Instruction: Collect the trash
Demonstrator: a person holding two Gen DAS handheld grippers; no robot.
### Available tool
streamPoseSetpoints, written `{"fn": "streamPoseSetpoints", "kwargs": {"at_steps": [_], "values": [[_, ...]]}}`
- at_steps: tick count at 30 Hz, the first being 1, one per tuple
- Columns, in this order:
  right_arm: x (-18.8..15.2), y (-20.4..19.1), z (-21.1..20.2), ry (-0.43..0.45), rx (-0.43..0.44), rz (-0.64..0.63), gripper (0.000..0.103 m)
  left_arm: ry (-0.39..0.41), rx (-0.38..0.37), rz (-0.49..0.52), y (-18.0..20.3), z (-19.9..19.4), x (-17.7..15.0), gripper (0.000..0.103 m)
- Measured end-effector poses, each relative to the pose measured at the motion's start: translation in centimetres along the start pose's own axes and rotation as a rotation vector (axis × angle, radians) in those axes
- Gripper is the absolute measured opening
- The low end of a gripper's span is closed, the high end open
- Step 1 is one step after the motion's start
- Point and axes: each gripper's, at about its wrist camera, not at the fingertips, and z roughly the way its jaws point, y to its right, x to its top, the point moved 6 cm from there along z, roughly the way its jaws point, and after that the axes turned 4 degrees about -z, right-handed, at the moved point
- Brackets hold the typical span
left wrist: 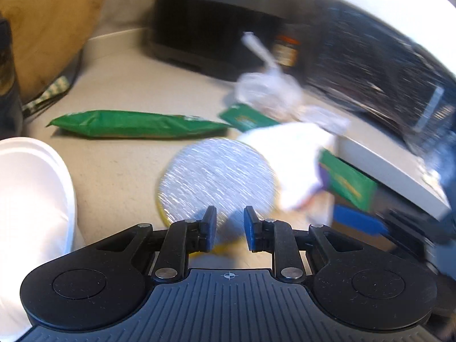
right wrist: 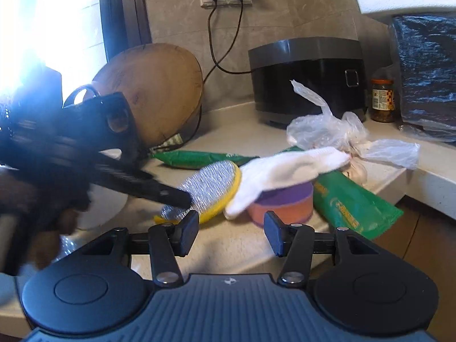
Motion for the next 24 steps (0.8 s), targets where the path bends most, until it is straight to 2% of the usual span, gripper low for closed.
{"fn": "streamPoseSetpoints", "kwargs": {"at_steps": [2, 4, 8, 10, 12, 13, 14, 16, 21, 24], "values": [[0.1, 0.0, 0.0, 0.003, 0.007, 0.015, 0.051, 0.061, 0.013, 0.035, 0.2, -0.9, 0.6, 0.025], [0.4, -0.1, 0.0, 0.009, 0.004, 0.021, 0.051, 0.098, 0.036, 0.025, -0.4, -0.5, 2.1, 0.025], [1.8, -0.7, 1.1, 0.016, 0.029, 0.035, 0.051, 0.092, 0.064, -0.072, -2.5, 2.5, 4.7, 0.025], [2.2, -1.0, 2.6, -0.003, 0.043, 0.045, 0.051, 0.094, 0.087, -0.085, -3.1, 3.7, 5.5, 0.025], [2.2, -1.3, 4.2, -0.032, 0.053, 0.054, 0.046, 0.110, 0.114, -0.086, -3.7, 4.4, 6.0, 0.025], [1.9, -1.3, 5.1, -0.059, 0.065, 0.059, 0.034, 0.110, 0.117, -0.094, -4.0, 4.8, 6.2, 0.025], [1.6, -1.3, 5.8, -0.089, 0.077, 0.070, 0.023, 0.099, 0.111, -0.111, -4.2, 5.0, 6.3, 0.025], [0.7, -0.8, 6.8, -0.125, 0.085, 0.102, 0.022, 0.068, 0.086, -0.150, -4.6, 5.3, 6.3, 0.025], [0.6, -0.1, 6.0, -0.122, 0.121, 0.135, 0.020, -0.009, 0.048, -0.121, -4.0, 5.8, 5.6, 0.026], [0.2, -0.2, 4.6, -0.118, 0.156, 0.137, 0.018, -0.047, -0.023, -0.112, -3.1, 4.9, 4.4, 0.026]]}}
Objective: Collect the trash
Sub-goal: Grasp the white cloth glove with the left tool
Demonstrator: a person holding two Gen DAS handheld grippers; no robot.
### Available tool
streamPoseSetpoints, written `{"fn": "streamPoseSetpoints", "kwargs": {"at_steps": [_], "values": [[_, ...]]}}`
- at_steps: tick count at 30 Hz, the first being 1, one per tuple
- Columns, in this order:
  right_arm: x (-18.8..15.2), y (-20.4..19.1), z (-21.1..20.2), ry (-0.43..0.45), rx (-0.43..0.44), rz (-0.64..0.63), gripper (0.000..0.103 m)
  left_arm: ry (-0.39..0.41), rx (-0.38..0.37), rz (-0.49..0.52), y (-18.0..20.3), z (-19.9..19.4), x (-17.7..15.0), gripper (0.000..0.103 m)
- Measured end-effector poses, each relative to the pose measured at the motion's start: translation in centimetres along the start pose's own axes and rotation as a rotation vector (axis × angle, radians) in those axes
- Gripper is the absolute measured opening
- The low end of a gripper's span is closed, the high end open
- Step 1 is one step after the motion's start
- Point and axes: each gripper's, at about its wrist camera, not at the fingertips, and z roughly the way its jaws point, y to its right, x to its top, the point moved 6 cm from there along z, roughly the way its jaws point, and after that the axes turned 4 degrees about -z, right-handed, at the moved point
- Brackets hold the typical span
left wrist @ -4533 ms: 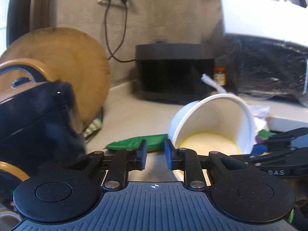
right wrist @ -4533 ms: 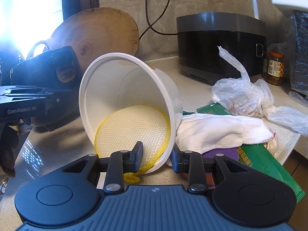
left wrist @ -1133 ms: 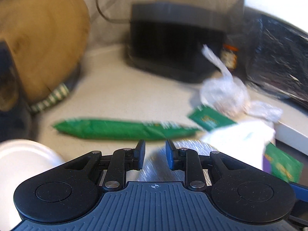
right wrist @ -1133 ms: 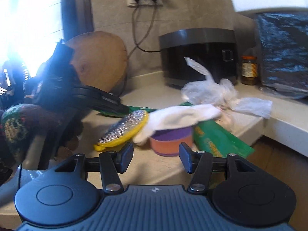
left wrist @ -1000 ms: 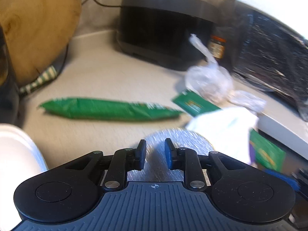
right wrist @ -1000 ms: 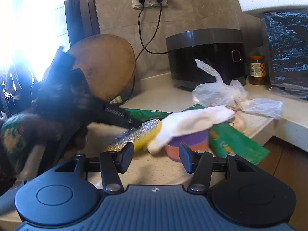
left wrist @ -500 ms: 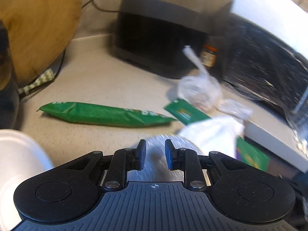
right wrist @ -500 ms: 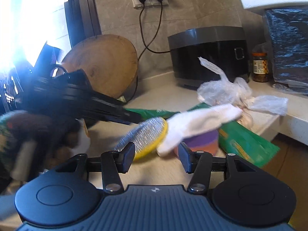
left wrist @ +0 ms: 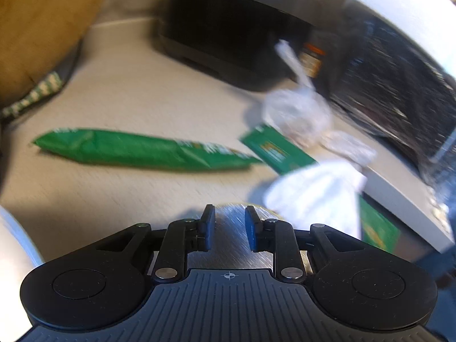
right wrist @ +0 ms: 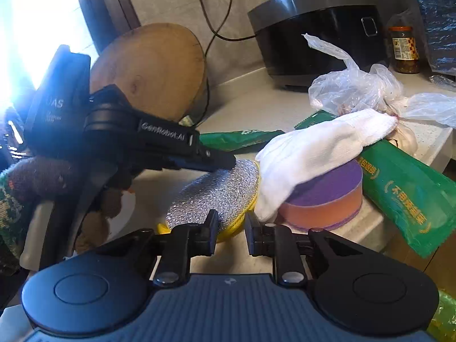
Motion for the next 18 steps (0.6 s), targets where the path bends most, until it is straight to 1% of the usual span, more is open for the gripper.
{"fn": "streamPoseSetpoints", "kwargs": {"at_steps": [1, 2, 4, 7, 9, 11, 12, 13, 14, 15, 16, 18], "values": [[-0.4, -0.1, -0.6, -0.001, 0.013, -0.006, 0.010, -0.013, -0.022, -0.006, 0.2, -0.4, -0.6, 0.026], [-0.8, -0.2, -1.2, -0.003, 0.022, -0.014, 0.009, -0.028, -0.045, -0.009, 0.4, -0.9, -1.4, 0.026], [-1.7, -0.1, -2.5, 0.000, 0.023, -0.031, 0.009, -0.049, -0.075, -0.002, 0.8, -1.8, -2.8, 0.026], [-2.1, 0.5, -4.0, 0.026, -0.007, -0.031, 0.009, -0.052, -0.080, 0.041, 1.8, -2.8, -4.3, 0.025], [-1.6, 1.3, -4.7, 0.060, -0.045, -0.021, 0.009, -0.011, -0.070, 0.076, 2.8, -3.5, -4.1, 0.025], [-1.3, 2.2, -5.5, 0.091, -0.114, -0.025, 0.013, 0.046, -0.113, 0.125, 4.5, -4.1, -3.2, 0.025], [-1.1, 2.6, -5.8, 0.104, -0.145, -0.028, 0.015, 0.065, -0.127, 0.165, 5.8, -4.2, -2.7, 0.025], [-1.1, 2.9, -6.1, 0.115, -0.167, -0.031, 0.023, 0.077, -0.130, 0.212, 7.1, -4.0, -2.2, 0.025], [-1.0, 3.3, -6.1, 0.124, -0.180, -0.031, 0.030, 0.086, -0.130, 0.280, 8.6, -3.6, -1.9, 0.025], [-1.1, 3.7, -6.5, 0.131, -0.189, -0.026, 0.033, 0.089, -0.126, 0.352, 10.1, -3.1, -1.7, 0.026], [-1.4, 4.1, -6.8, 0.134, -0.195, -0.021, 0.034, 0.092, -0.105, 0.427, 11.6, -2.3, -1.6, 0.028], [-2.0, 4.6, -7.4, 0.138, -0.211, -0.021, 0.034, 0.111, -0.015, 0.570, 13.5, -0.7, -1.8, 0.030]]}}
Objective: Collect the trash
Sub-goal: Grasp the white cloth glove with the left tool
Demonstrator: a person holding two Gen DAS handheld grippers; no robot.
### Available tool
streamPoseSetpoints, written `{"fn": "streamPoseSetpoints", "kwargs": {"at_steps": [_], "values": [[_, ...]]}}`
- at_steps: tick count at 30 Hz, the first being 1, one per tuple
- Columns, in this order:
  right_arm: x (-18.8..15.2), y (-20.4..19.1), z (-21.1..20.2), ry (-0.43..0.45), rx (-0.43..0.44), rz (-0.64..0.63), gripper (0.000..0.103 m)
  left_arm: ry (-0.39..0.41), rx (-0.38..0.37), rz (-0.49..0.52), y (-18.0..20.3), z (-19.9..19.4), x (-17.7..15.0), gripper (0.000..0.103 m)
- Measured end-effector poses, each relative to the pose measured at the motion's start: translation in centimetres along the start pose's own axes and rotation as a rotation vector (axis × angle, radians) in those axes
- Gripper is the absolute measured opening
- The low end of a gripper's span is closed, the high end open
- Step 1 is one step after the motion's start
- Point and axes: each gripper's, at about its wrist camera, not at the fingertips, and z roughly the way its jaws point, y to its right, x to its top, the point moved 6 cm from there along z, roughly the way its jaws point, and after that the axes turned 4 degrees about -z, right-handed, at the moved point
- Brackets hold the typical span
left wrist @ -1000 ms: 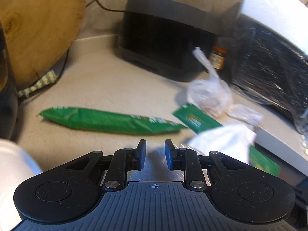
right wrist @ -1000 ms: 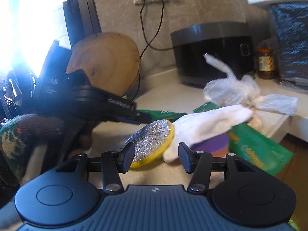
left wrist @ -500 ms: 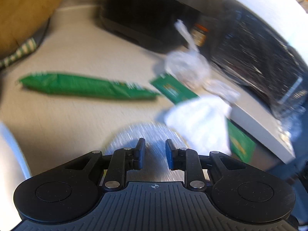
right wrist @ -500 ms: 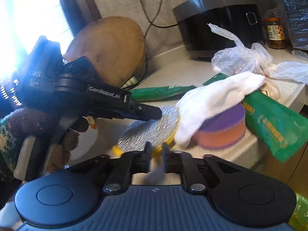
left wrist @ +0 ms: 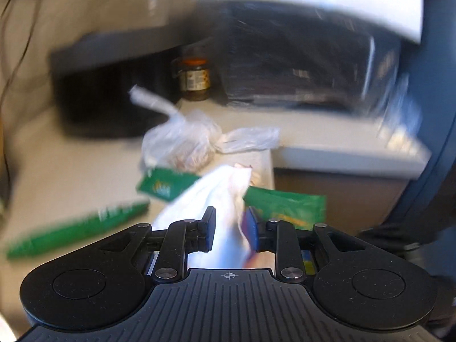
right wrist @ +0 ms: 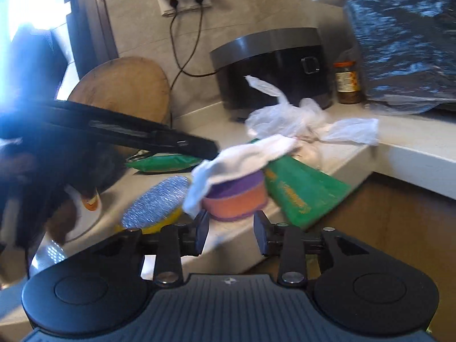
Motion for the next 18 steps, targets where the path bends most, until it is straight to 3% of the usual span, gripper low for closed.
{"fn": "streamPoseSetpoints", "kwargs": {"at_steps": [3, 6, 10, 15, 18], "values": [[-1.0, 1.1, -0.8, 0.003, -0.039, -0.028, 0.036, 0.005, 0.142, 0.226, 1.7, 2.0, -0.2, 0.030], [-1.8, 1.7, -0.6, -0.010, -0.046, -0.041, 0.042, -0.031, 0.150, 0.291, 2.0, 3.2, -1.5, 0.027], [-2.6, 2.0, 0.0, -0.036, -0.015, -0.036, 0.046, -0.013, 0.128, 0.250, 1.7, 3.4, -1.5, 0.023], [-2.6, 1.8, 0.0, -0.028, -0.011, -0.051, 0.053, -0.034, 0.062, 0.108, 0.4, 3.7, -1.1, 0.023], [-2.1, 1.5, -0.1, -0.009, -0.022, -0.070, 0.057, 0.001, 0.045, 0.017, -0.3, 3.5, -1.5, 0.022]]}}
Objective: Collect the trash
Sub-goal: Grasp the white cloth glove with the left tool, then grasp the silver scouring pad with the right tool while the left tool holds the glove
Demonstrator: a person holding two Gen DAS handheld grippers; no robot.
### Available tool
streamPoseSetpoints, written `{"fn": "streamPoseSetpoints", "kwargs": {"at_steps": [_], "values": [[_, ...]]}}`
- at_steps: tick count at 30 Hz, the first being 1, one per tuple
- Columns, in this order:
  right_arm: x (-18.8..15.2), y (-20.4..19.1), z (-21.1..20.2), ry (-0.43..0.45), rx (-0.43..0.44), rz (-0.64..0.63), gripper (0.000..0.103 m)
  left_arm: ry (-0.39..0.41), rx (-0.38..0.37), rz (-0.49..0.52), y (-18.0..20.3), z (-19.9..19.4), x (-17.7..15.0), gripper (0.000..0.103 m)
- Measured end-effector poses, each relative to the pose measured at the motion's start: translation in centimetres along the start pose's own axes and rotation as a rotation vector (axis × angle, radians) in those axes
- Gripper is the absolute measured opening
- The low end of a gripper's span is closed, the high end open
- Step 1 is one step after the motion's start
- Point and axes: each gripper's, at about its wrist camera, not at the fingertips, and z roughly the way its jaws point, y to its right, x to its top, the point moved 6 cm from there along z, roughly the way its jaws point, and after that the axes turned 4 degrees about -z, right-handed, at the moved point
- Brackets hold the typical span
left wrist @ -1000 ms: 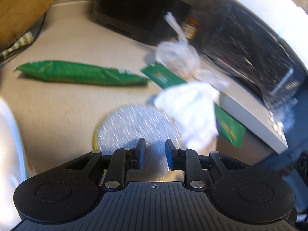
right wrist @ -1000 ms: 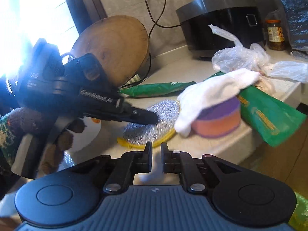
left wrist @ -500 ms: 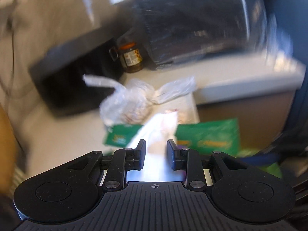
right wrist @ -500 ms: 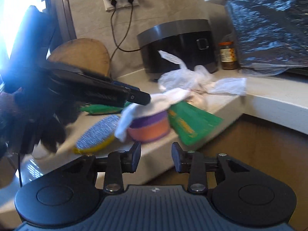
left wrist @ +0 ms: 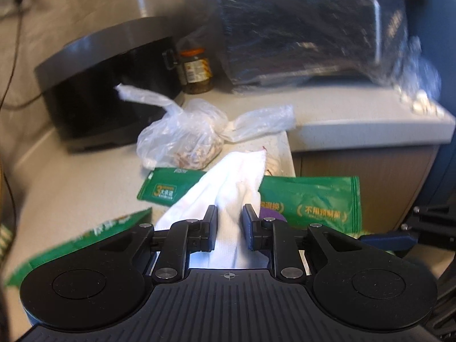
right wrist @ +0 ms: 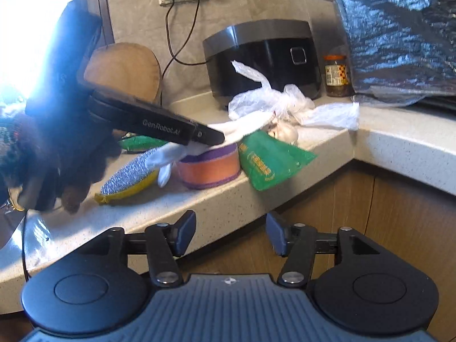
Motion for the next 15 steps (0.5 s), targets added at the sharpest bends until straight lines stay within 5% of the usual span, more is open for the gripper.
{"fn": "streamPoseSetpoints", "kwargs": {"at_steps": [4, 15], "values": [[1.1, -0.8, -0.1, -0.004, 0.039, 0.011, 0.057, 0.021, -0.004, -0.078, -0.6, -0.5, 0.3, 0.010], [4.1, -6.3, 5.9, -0.135, 0.241, 0.141, 0.057, 0.298, 0.082, -0.214, -6.3, -12.0, 1.0, 0.009]]}}
